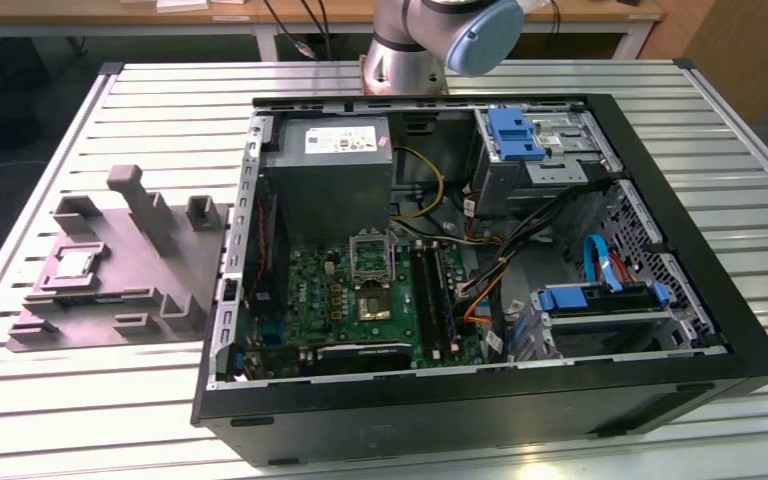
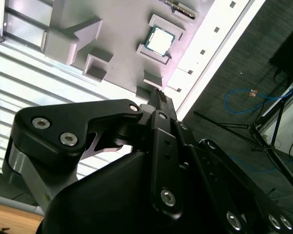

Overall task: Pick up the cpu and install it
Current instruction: 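Pick up the cpu and move it towards the insertion slot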

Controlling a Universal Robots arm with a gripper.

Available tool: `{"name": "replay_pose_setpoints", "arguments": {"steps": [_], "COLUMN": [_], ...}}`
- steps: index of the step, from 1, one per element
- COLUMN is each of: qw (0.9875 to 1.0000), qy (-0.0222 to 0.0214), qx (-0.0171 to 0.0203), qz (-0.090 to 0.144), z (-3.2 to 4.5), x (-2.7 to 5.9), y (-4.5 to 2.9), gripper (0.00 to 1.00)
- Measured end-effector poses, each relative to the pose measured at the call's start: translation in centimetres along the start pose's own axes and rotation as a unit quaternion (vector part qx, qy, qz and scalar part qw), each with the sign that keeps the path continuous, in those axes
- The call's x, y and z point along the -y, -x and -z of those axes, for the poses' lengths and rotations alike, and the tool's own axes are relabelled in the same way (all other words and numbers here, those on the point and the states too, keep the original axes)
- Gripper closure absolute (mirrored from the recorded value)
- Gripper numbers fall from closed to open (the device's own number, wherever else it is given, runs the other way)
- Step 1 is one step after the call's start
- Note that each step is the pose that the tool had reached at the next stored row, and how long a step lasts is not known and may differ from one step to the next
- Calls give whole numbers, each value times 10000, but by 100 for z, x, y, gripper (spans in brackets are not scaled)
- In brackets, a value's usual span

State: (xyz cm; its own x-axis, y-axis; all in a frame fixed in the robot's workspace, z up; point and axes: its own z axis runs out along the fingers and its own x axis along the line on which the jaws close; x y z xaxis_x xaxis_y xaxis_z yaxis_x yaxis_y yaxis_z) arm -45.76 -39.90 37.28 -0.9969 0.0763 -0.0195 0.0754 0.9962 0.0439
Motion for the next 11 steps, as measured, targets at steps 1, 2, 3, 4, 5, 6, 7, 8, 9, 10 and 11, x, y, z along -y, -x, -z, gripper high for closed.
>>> {"name": "replay_pose_setpoints", "arguments": {"steps": [1, 2, 3, 4, 5, 6, 7, 8, 9, 10, 11], "qw": [10000, 10000, 10000, 10000, 10000, 10000, 10000, 10000, 10000, 10000, 10000], "qy": [1, 1, 1, 1, 1, 1, 0, 0, 1, 1, 1], "qx": [1, 1, 2, 1, 2, 1, 1, 0, 1, 1, 1], "qz": [1, 1, 1, 0, 0, 0, 0, 0, 0, 0, 0], "z": [-1, -1, -1, -1, -1, -1, 0, 0, 0, -1, -1], "x": [1, 1, 1, 0, 0, 0, 0, 0, 0, 0, 0], "y": [-3, -6, -6, -7, -7, -7, -7, -7, -8, -8, -8], "gripper": [89, 89, 89, 89, 89, 89, 89, 89, 89, 89, 89]}}
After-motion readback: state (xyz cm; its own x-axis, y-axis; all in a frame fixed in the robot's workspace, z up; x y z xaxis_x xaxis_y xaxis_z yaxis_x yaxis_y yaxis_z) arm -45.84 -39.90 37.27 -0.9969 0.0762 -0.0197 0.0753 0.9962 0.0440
